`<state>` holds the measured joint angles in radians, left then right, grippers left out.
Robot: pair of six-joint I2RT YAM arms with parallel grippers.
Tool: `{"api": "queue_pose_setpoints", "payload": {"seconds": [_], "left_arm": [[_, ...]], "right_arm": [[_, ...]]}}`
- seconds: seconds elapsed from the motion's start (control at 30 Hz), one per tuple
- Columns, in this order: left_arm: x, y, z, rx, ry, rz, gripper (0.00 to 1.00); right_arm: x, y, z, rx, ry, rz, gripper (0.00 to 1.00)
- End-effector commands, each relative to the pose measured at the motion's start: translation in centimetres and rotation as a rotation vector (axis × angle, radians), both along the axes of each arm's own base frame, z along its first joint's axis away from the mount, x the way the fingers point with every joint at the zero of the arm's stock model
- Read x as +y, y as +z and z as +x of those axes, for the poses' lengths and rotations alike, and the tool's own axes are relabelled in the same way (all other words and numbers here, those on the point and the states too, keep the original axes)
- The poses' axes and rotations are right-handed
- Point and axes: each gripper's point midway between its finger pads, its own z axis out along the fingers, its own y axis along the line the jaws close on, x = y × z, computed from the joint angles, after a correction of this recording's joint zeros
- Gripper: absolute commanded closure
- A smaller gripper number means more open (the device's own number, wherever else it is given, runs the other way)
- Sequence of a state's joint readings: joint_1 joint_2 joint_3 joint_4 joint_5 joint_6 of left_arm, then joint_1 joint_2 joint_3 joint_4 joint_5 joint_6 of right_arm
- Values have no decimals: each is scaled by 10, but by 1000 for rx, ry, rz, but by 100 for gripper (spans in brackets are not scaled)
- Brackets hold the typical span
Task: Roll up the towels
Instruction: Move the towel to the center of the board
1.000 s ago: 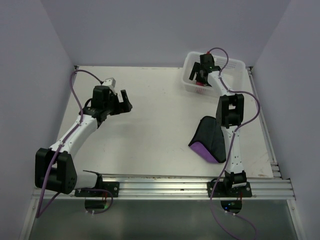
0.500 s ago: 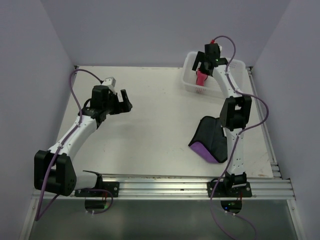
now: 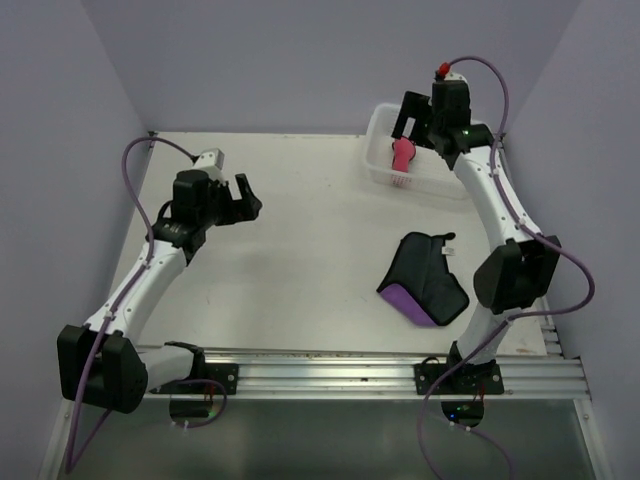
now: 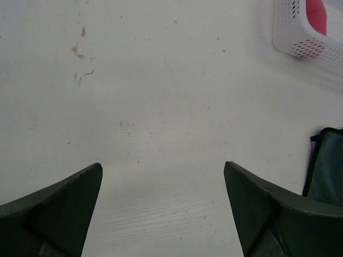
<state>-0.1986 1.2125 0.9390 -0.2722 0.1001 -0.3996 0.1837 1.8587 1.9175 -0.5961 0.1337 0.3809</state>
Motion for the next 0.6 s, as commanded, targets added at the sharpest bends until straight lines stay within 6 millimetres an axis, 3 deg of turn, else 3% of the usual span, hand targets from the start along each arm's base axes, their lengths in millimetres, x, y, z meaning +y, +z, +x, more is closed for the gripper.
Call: {"api": "queue_pose_setpoints", "payload": {"seconds": [0.0, 0.1, 0.17, 0.3, 0.47, 0.53, 0.57], "left_arm": [[-2, 24, 5, -95, -19, 10, 0], [-9, 24, 1, -98, -29, 37, 0], [-21, 24, -5, -99, -47, 67, 0], [-50, 20, -21, -87, -128, 78, 0], [-60, 8, -42, -44, -225, 60, 0], [-60, 7, -47, -38, -237, 64, 0], [-60, 4, -50, -22, -247, 67, 0]], "right_arm": [[25, 64, -45, -160, 112, -6, 1], [32, 59, -84, -134, 157, -35, 4], [25, 60, -119, -133, 162, -50, 10], [22, 32, -186, -74, 178, -40, 20], [2, -25, -248, 54, 151, -29, 30], [-5, -54, -262, 114, 122, -35, 42], [-9, -59, -268, 116, 105, -31, 50]]}}
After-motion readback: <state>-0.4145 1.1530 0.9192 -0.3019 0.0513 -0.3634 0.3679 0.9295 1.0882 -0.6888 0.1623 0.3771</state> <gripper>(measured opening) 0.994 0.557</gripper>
